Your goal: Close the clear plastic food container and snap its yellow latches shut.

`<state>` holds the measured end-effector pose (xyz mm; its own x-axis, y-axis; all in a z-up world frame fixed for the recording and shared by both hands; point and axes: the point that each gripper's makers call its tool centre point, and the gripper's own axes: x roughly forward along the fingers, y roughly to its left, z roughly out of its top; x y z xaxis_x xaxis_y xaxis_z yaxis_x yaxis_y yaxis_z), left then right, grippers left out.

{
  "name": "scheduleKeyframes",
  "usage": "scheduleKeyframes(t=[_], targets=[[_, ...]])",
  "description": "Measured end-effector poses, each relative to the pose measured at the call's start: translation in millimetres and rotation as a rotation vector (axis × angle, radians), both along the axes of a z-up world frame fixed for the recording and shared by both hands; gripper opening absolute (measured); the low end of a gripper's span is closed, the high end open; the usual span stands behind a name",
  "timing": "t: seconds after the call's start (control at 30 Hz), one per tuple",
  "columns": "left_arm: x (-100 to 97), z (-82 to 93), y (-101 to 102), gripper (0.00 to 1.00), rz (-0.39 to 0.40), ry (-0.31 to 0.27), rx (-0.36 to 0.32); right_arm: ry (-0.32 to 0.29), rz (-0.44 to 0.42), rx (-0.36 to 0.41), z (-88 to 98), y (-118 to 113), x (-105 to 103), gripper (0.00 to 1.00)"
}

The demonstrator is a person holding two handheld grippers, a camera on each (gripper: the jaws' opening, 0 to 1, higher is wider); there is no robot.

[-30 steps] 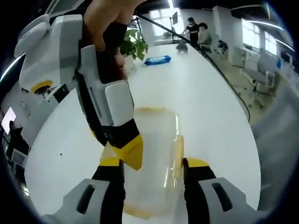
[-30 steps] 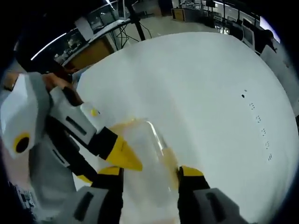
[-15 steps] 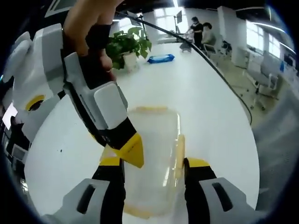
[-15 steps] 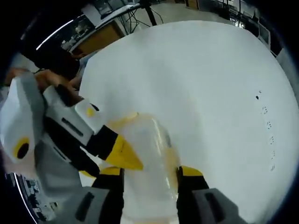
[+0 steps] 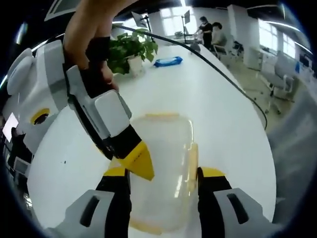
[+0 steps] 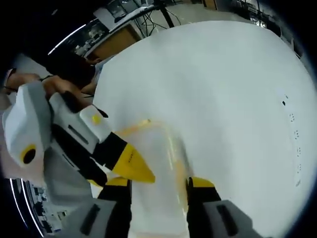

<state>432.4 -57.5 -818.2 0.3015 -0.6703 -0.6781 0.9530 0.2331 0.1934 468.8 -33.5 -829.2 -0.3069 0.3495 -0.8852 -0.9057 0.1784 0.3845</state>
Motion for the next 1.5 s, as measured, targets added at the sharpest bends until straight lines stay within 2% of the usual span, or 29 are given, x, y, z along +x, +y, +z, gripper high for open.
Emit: scheduleKeyframes(t=[0.2, 0.27, 0.3, 0.33, 0.37, 0.7, 0.93, 1.03, 1.13, 1.27, 1.5], targets=[[0.3, -1.6, -2.2, 0.49, 0.027, -0.058, -0.027, -0.035, -0.028, 0.046, 0.3, 1.0, 0.7, 0.44], [0.9, -2.5, -2.8, 0.49, 0.049, -0.068, -0.013, -0.055, -0.043, 0.059, 0.0, 2.0, 1.0, 0.46], [3.7, 0.2, -9.6, 0.47, 0.013, -0.117, 0.000, -0.066, -0.051, 0.069, 0.3, 2.1, 0.8, 0.47], [4.1, -2.5, -13.5, 0.48, -0.002, -0.143, 0.013, -0.073, -0.044, 0.073, -0.3, 1.2, -1.2, 0.48], [5.4, -3.3, -11.2, 0.48, 0.048, -0.166, 0.011, -0.088, -0.053, 0.081, -0.4, 0.8, -0.6, 0.49], [-3.0, -2.7, -5.1, 0.50, 0.004, -0.146, 0.037, -0.138, -0.145, 0.126, 1.4, 5.7, -1.7, 0.50], [-8.3, -3.1, -0.1, 0.50, -0.015, -0.139, 0.062, -0.228, -0.217, 0.163, 4.8, 8.0, -1.7, 0.52], [-10.3, -2.6, 1.2, 0.51, -0.026, -0.133, 0.078, -0.276, -0.251, 0.240, 7.4, 9.7, -0.8, 0.53], [-9.6, -2.3, 3.1, 0.51, -0.032, -0.127, 0.080, -0.327, -0.290, 0.272, 9.4, 6.7, -0.4, 0.53], [-11.2, -2.3, 3.7, 0.51, -0.042, -0.120, 0.086, -0.367, -0.334, 0.280, 12.0, 5.7, -2.0, 0.53], [-10.3, -0.6, 5.6, 0.51, -0.069, -0.100, 0.091, -0.378, -0.368, 0.259, 13.1, 5.3, 1.0, 0.52]])
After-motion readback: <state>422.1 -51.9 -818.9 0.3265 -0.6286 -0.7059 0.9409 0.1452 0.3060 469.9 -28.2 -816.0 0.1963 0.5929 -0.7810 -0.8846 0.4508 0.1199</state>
